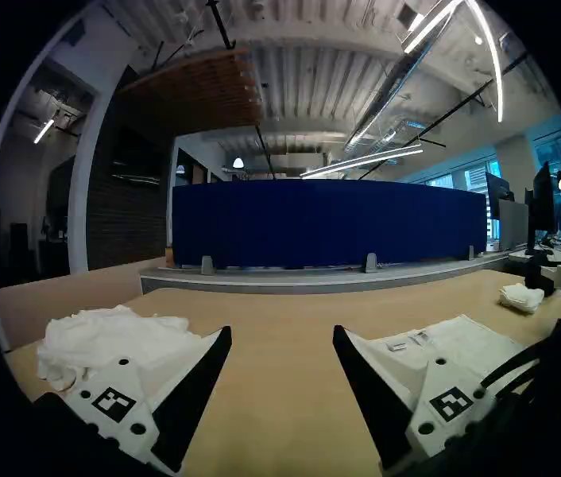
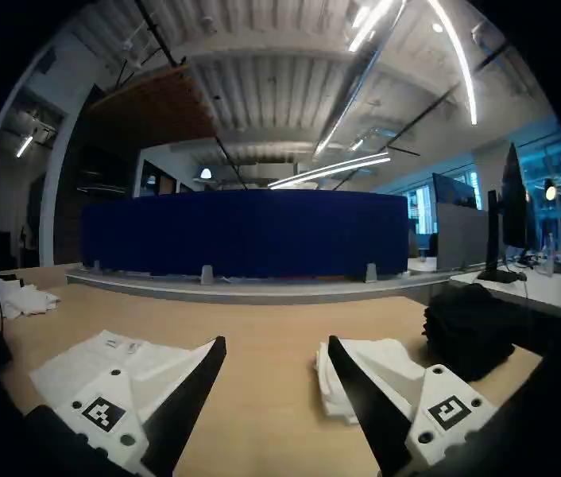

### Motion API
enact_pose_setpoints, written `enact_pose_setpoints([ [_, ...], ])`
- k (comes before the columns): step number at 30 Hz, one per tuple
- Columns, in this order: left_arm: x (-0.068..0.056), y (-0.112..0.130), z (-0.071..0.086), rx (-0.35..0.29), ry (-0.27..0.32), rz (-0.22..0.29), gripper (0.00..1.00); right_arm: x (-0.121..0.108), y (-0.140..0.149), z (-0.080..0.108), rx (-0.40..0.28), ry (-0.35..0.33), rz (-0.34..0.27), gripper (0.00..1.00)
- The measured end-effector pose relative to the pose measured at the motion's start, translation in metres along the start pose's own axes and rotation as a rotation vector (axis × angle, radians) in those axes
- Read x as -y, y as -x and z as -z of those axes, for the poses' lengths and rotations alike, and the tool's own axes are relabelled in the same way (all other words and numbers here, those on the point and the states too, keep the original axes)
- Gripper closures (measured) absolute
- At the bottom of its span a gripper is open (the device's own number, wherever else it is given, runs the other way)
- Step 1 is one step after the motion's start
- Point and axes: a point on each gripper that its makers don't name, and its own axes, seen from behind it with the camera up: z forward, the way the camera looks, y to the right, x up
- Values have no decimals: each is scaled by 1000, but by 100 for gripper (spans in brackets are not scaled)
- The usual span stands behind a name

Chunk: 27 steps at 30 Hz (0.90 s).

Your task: Fold towel

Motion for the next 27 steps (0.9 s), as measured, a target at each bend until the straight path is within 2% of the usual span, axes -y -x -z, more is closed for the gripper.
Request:
enact_pose_setpoints([
  [2,-1,1,1,0,0,2,5,7,0,1,0,-3,0,0],
  [8,2,1,2,-1,-5,0,5,7,-1,4,0,8,2,0],
  [13,-1,-8,1,3,3,-11,5,6,-17,5,-5,20,0,0],
  [20,-11,-61,1,-17,28,-36,6,3,-68,7,-12,32,29,0],
  [27,-15,-123,1,-30,31,-31,6,7,-124,11,-9,28,36,0],
])
